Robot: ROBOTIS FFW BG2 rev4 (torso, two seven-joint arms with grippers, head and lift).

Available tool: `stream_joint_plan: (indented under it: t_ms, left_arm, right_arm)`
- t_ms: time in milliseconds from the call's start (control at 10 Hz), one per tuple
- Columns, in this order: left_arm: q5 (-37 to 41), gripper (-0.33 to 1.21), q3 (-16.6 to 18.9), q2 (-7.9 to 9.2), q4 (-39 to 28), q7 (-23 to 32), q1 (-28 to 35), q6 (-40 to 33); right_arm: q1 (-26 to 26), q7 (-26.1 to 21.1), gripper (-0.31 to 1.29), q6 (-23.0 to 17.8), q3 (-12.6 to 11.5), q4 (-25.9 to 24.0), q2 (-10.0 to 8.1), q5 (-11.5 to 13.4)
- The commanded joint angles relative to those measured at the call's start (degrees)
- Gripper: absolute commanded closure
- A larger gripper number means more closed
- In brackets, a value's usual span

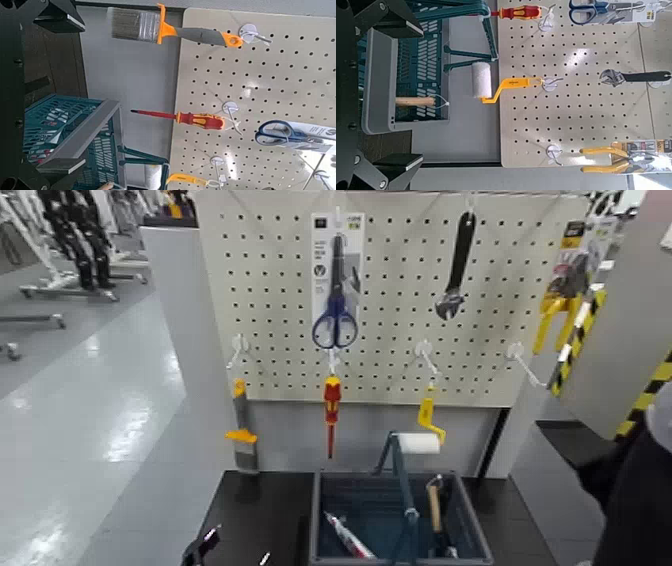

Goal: Put the yellow pliers into the crate.

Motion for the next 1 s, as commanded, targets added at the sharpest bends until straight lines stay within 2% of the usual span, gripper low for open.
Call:
stream_joint_plan:
  t_ms: [100,500,800,1000]
  left_arm:
    - [0.0,0.12,0.1,-0.18,0.0,-0.1,0.1,0.0]
    - [0.4,0.11,0.2,-0.18,0.1,-0.5,0.0,0.4]
    - [0.5,0.11,0.1,-0.18,0.1,-0.5,-0.1,0.7]
    - [0.6,0.11,0.1,-0.18,0.2,-0.5,-0.1,0.8]
  right_arm:
    - [0.0,0.5,0.19,0.4,-0.8,-0.4,0.38,-1.1]
    - [-1.6,0.3,0.17,2.9,-4.6,-3.3,2.05,-1.1]
    - [-3.5,0.2,0.18,10.3,-9.5,-9.4,1.53,-1.1]
    - [-5.5,2.3,0.18,15.3,-13.5,-13.1,1.44,-1.7]
